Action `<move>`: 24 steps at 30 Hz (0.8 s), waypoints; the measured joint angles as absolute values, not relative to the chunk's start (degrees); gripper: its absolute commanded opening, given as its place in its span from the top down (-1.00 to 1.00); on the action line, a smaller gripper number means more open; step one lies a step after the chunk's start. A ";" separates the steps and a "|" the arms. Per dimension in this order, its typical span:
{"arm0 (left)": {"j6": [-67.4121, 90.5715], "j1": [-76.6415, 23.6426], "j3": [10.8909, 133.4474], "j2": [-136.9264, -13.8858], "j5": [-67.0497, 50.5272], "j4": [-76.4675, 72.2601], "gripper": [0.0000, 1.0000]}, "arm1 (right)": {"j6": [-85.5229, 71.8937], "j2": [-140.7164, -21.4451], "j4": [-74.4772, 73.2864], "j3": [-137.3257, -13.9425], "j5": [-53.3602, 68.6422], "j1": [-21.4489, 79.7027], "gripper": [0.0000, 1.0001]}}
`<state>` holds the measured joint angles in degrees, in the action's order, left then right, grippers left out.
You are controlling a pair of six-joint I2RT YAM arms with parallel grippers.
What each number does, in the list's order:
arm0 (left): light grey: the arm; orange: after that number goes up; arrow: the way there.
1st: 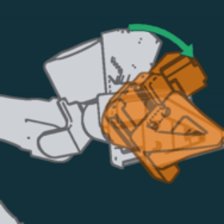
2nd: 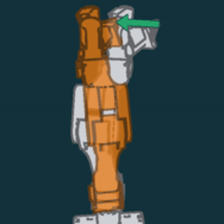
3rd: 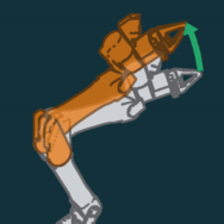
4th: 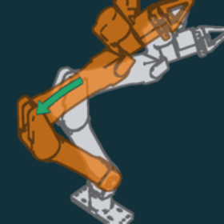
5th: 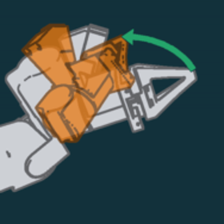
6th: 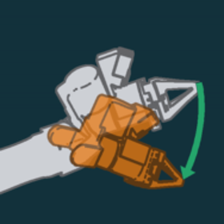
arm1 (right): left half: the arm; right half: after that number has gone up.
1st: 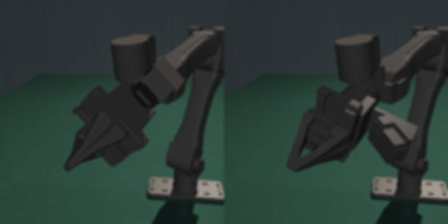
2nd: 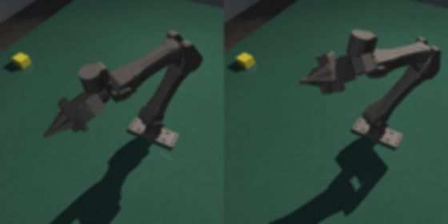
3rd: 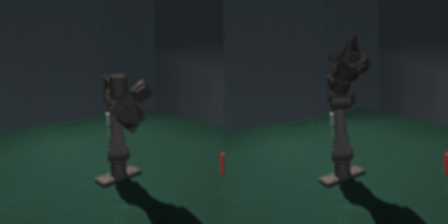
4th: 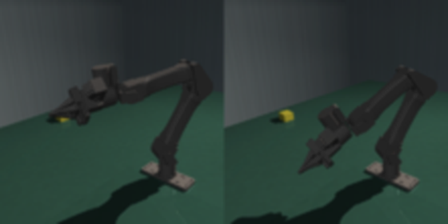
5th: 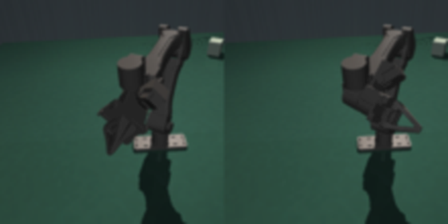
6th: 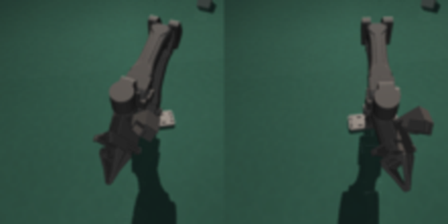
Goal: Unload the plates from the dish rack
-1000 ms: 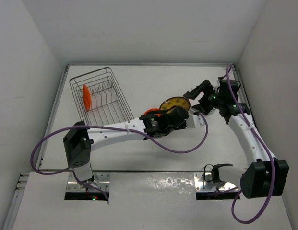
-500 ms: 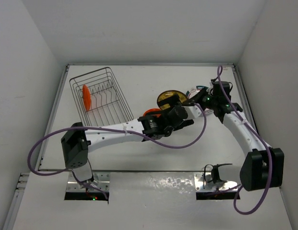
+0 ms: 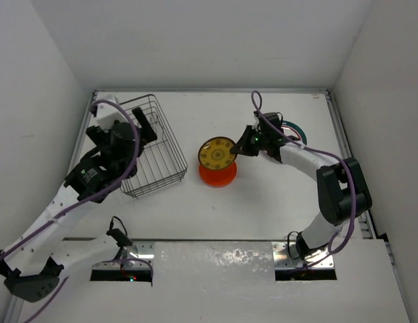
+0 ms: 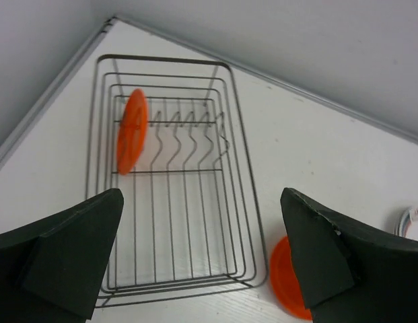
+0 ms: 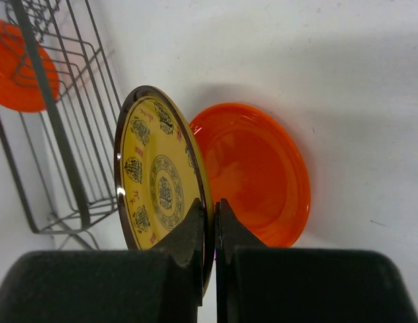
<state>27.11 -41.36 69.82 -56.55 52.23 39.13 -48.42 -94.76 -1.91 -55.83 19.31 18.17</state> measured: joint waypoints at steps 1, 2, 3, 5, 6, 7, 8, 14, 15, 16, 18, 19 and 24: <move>27.81 -38.41 70.04 -55.79 51.29 39.83 -1.00 | -47.35 -94.74 -1.87 -55.68 18.52 19.00 0.99; 28.36 -35.16 70.17 -55.75 49.89 40.14 -1.00 | -46.26 -94.74 -1.78 -55.46 17.69 19.70 0.99; 28.58 -32.21 70.17 -56.07 48.05 40.16 -1.00 | -45.32 -94.74 -1.72 -55.07 16.75 20.16 0.98; 28.75 -25.67 70.17 -57.82 42.87 40.10 -1.00 | -43.86 -94.78 -1.76 -54.04 15.14 20.69 0.95; 28.80 -22.39 70.15 -58.63 39.44 39.94 -1.00 | -43.38 -94.85 -1.80 -53.52 14.39 20.80 0.87; 28.80 -18.94 70.04 -59.66 38.04 39.62 -1.00 | -42.98 -94.94 -1.80 -52.99 13.63 20.88 0.87; 28.82 -15.90 69.69 -61.32 35.68 38.98 -1.00 | -42.50 -95.13 -1.80 -52.58 13.13 20.91 0.70; 28.51 -8.99 68.69 -68.16 29.26 38.72 -1.00 | -39.48 -97.62 -3.88 -53.10 10.79 22.09 -0.52; 28.32 -8.80 68.88 -68.69 29.08 38.72 -1.00 | -38.72 -97.76 -5.02 -53.54 10.26 22.74 -0.72; 28.10 -8.43 69.12 -69.14 28.82 38.50 -1.00 | -37.71 -97.78 -6.59 -54.30 9.50 23.55 -0.78; 27.35 -7.14 69.58 -69.95 28.29 37.91 -1.00 | -35.59 -97.80 -10.26 -56.82 7.60 25.47 -0.82; 27.07 -6.22 69.73 -70.32 28.18 37.45 -1.00 | -34.76 -97.80 -11.51 -58.08 6.94 26.24 -0.83; 25.30 -1.65 69.78 -73.38 26.59 34.87 -0.95 | -33.63 -92.03 -18.35 -58.94 -3.79 29.28 -0.95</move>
<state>25.30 -1.65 69.78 -73.38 26.59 34.87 -33.63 -92.03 -18.35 -58.94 -3.79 29.28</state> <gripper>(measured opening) 0.997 0.965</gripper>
